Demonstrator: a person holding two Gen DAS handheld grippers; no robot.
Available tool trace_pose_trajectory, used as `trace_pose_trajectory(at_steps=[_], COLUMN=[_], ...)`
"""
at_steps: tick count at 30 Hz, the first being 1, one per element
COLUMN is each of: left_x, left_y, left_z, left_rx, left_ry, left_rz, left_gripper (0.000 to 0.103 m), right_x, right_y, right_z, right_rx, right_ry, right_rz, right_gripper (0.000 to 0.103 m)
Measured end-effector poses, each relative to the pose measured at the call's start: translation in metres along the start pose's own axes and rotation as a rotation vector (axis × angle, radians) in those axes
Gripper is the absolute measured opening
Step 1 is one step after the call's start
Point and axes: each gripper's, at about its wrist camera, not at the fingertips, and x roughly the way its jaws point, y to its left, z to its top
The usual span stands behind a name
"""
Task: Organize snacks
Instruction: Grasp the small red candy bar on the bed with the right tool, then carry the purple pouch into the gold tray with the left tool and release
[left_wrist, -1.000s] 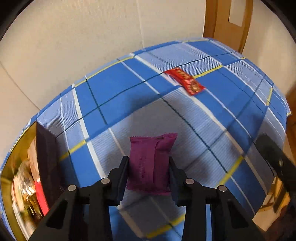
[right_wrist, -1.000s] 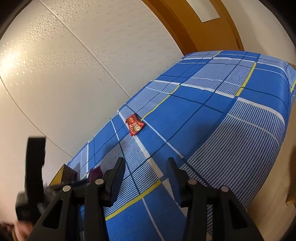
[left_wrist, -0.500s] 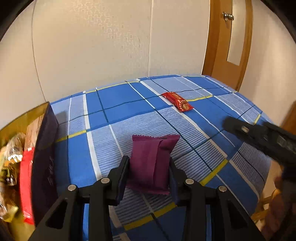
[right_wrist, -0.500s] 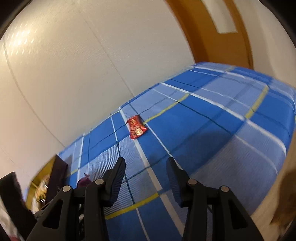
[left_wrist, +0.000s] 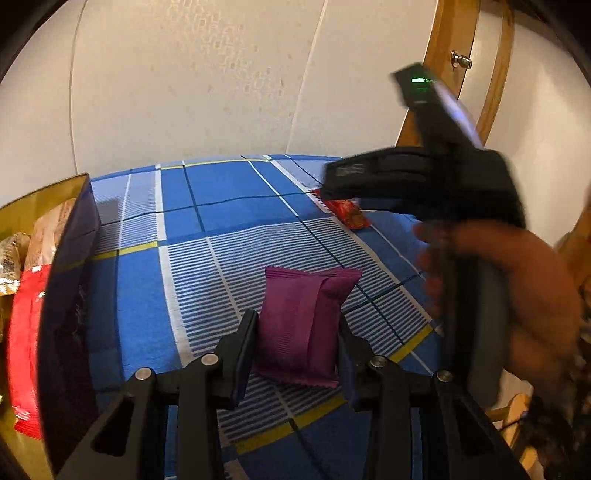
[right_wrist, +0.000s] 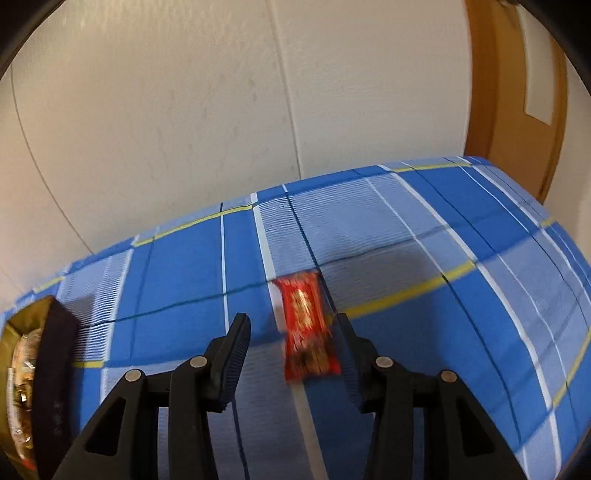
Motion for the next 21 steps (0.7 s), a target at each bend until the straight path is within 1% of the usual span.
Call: trace_pose_trajectory(at_steps=[1,3,4,6,10,13,18,21], left_x=[-0.001,-0.002,-0.002,-0.002,-0.003,-0.003,-0.002,-0.002], left_y=[0.0,0.0,-0.001,-0.001,0.0,0.0,0.002,0.0], left_z=[0.0,-0.001,-0.001,-0.001,0.0,0.0,0.0,0.0], left_rx=[-0.001,-0.004,-0.005,-0.008,-0.012,-0.011,-0.008,0.002], left_ry=[-0.001,-0.001,-0.002,-0.003,-0.004,-0.003,-0.003,-0.002], left_rz=[-0.004,-0.013,-0.016,-0.019,-0.022,-0.022,-0.019,-0.008], left_gripper=[0.04,0.04,0.04,0.04,0.04,0.04,0.04,0.04], right_x=[0.004,0.011,0.011,0.01,-0.001,-0.018,-0.059,-0.081], right_y=[0.0,-0.003,-0.004,-0.007,-0.015,-0.017,-0.022,-0.026], right_z=[0.001,0.0,-0.001,-0.004,-0.015,-0.029,-0.059,-0.083], right_rx=[0.001,0.007,0.0,0.003,0.045,0.065,0.101,0.163], right_ry=[0.006,0.017,0.0,-0.003,-0.008,-0.021,-0.079,-0.121], right_rz=[-0.013,-0.012,-0.02,-0.021,0.017,0.039,0.037,0.046], right_gripper=[0.046,0.038,0.033,0.026,0.025,0.025,0.025,0.025])
